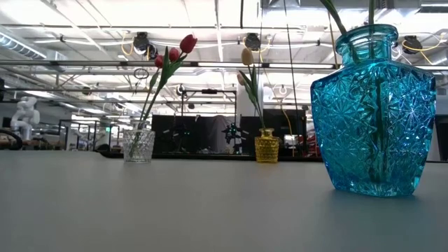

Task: Sort flowers into vase by color
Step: Put the light yellow tulip into the yellow vase

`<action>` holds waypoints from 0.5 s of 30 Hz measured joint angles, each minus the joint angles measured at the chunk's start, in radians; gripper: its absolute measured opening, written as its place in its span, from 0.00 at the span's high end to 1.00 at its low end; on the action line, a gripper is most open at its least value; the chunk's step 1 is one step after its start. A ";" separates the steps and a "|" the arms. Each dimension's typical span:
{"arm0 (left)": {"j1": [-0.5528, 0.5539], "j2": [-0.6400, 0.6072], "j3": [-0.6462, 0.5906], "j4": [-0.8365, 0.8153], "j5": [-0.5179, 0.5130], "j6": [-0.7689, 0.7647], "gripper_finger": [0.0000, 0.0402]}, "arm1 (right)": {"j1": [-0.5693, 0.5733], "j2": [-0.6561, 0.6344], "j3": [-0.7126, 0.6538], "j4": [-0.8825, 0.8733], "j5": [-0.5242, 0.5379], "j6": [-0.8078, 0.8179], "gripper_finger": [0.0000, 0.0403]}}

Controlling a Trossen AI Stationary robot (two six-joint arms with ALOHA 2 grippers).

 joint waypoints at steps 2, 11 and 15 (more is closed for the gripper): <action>0.001 0.000 0.000 0.000 0.000 0.000 0.98 | 0.000 0.000 0.000 -0.001 0.001 0.000 0.60; 0.000 0.000 0.000 0.001 0.000 -0.001 0.98 | 0.000 0.000 0.000 -0.002 0.004 -0.017 0.71; 0.000 0.000 0.000 0.002 0.000 -0.001 0.98 | -0.001 -0.010 0.001 -0.014 0.004 -0.037 0.82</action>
